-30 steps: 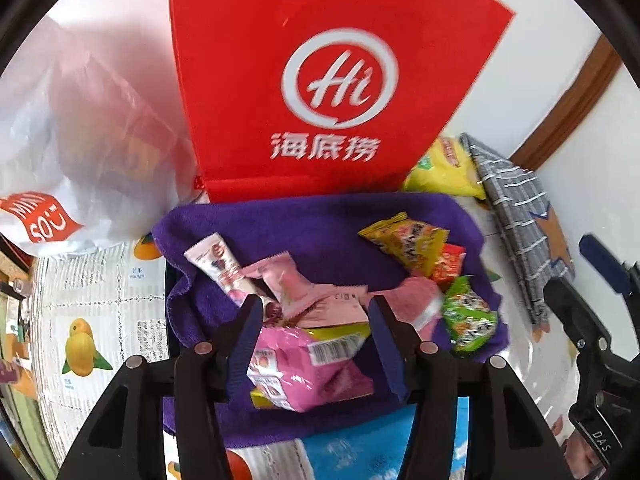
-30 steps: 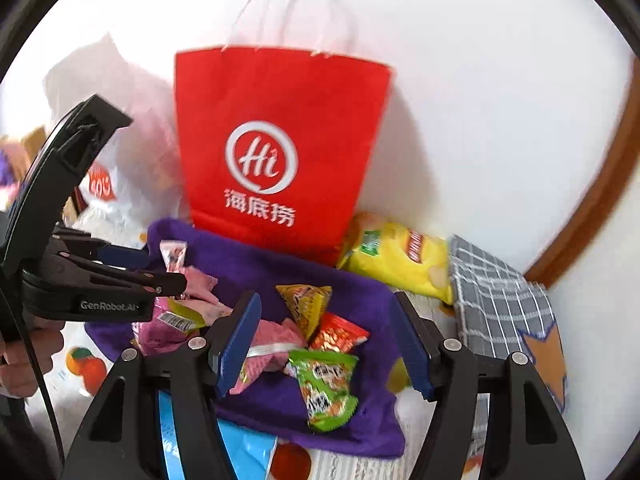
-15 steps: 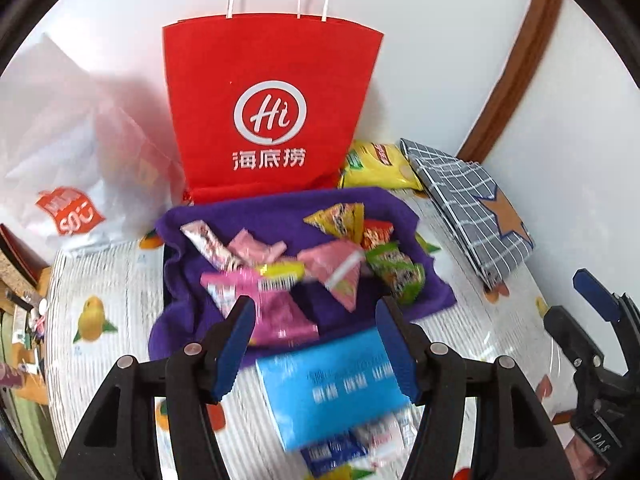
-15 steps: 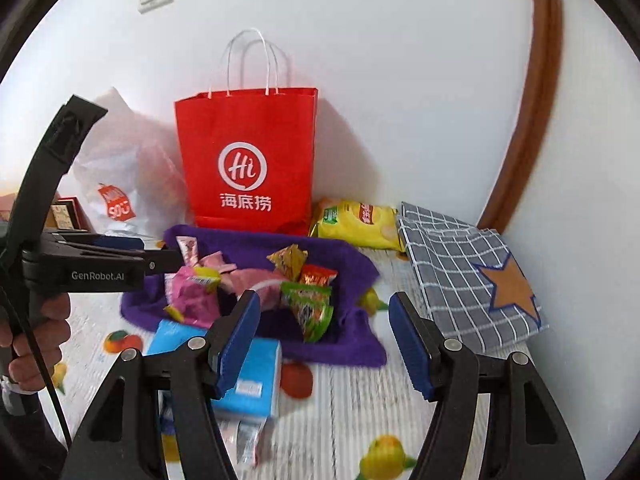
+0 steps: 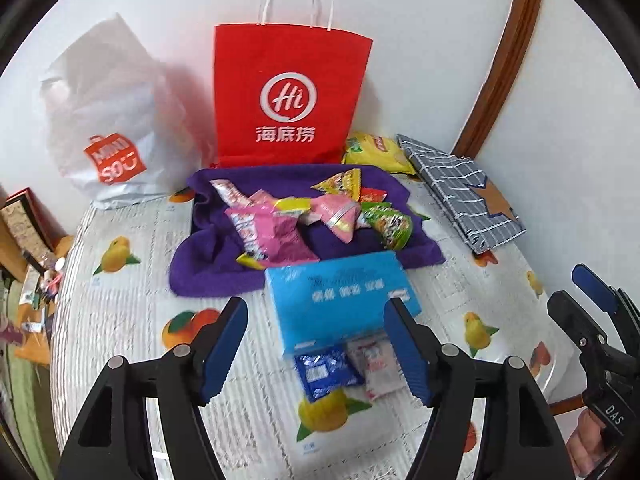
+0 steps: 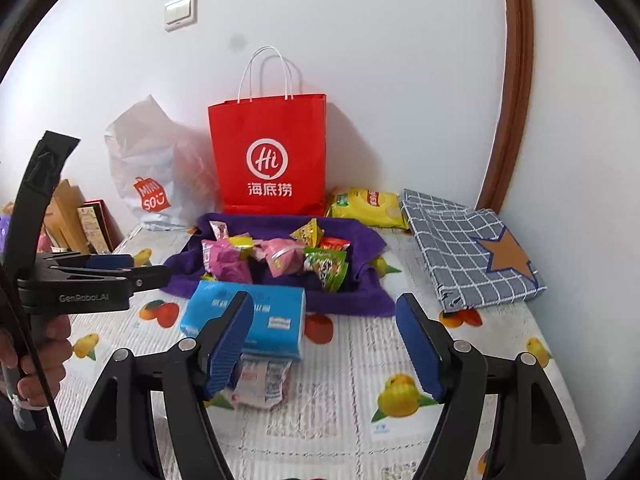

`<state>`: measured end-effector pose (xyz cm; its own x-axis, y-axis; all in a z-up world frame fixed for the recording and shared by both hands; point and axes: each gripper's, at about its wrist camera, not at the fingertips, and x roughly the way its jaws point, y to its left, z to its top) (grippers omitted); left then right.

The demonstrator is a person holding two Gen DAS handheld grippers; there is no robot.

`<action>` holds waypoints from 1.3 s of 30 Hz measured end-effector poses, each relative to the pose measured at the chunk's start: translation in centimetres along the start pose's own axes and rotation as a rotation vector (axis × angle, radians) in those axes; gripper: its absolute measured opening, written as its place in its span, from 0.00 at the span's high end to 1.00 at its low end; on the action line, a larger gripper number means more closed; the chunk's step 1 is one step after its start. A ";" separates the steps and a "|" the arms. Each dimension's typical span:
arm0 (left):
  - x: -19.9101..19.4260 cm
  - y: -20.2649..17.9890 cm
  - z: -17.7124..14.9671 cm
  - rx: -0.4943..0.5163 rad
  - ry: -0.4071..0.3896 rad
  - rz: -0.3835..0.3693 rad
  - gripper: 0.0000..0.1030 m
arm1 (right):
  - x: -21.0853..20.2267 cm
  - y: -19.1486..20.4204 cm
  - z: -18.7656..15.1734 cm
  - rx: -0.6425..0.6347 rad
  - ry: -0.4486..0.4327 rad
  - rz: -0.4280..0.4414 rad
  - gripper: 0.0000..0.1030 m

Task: Organize snacks
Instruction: 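Move both tools back toward the packets beside the blue tissue pack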

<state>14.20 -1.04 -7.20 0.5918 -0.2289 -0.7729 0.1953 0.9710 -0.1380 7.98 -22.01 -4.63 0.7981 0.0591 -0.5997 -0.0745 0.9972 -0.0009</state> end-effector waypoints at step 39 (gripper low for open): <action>7.2 8.2 -9.5 -0.156 0.139 0.018 0.33 | 16.2 5.5 -9.0 -0.044 0.300 0.080 0.49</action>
<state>12.68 5.89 -19.78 0.4784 -0.2102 -0.8526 0.0557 0.9762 -0.2094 15.11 -16.00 -21.57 0.5770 0.1145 -0.8087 -0.1606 0.9867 0.0251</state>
